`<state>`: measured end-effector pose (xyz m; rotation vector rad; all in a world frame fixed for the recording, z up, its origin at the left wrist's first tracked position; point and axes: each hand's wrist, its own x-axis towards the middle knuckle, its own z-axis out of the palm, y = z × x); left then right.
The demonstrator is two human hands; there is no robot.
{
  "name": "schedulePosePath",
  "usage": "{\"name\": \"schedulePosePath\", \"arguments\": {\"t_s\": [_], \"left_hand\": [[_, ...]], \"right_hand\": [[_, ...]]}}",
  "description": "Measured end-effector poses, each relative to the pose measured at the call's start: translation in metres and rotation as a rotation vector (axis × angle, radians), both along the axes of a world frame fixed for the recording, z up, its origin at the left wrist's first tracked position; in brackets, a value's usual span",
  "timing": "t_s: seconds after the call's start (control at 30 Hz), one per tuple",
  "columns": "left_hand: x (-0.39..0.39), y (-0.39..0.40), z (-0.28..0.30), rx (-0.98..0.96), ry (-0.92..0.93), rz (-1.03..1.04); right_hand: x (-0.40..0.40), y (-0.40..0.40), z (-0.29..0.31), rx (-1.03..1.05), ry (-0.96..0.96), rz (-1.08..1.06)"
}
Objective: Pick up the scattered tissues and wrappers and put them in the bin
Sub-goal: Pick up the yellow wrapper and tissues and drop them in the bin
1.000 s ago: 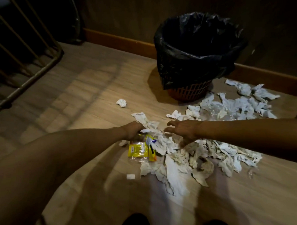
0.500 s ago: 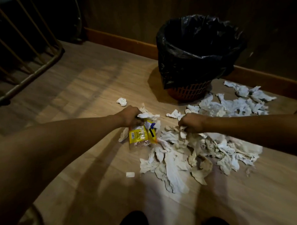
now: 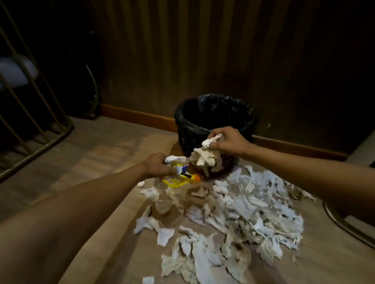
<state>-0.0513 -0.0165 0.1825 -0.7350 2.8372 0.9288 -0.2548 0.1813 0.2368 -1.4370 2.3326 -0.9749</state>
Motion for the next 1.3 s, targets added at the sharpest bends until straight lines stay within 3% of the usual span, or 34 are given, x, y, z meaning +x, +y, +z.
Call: {"name": "schedulePosePath", "arguments": {"t_s": [0.1, 0.23, 0.37, 0.53, 0.73, 0.97, 1.1, 1.3], "left_hand": [[-0.014, 0.002, 0.016, 0.054, 0.095, 0.02], [-0.022, 0.011, 0.034, 0.076, 0.203, -0.004], [-0.021, 0.01, 0.033, 0.04, 0.258, 0.004], [-0.013, 0.011, 0.034, 0.026, 0.232, -0.015], [-0.011, 0.004, 0.034, 0.0, 0.27, 0.006], [-0.017, 0.022, 0.085, -0.121, 0.356, 0.09], [-0.05, 0.018, 0.113, -0.138, 0.475, 0.18], [-0.13, 0.015, 0.129, -0.205, 0.395, 0.231]], "right_hand": [[-0.016, -0.008, 0.028, -0.155, -0.141, -0.109], [-0.037, -0.02, 0.053, -0.313, -0.148, -0.325], [-0.063, -0.031, 0.054, -0.34, -0.147, -0.513], [-0.08, -0.039, 0.045, -0.348, -0.152, -0.602], [-0.085, -0.043, 0.037, -0.243, -0.113, -0.51], [-0.086, -0.018, 0.04, -0.201, -0.035, -0.436], [-0.073, 0.018, 0.027, -0.223, 0.028, -0.416], [-0.056, 0.065, -0.005, -0.111, 0.232, -0.205]]}}
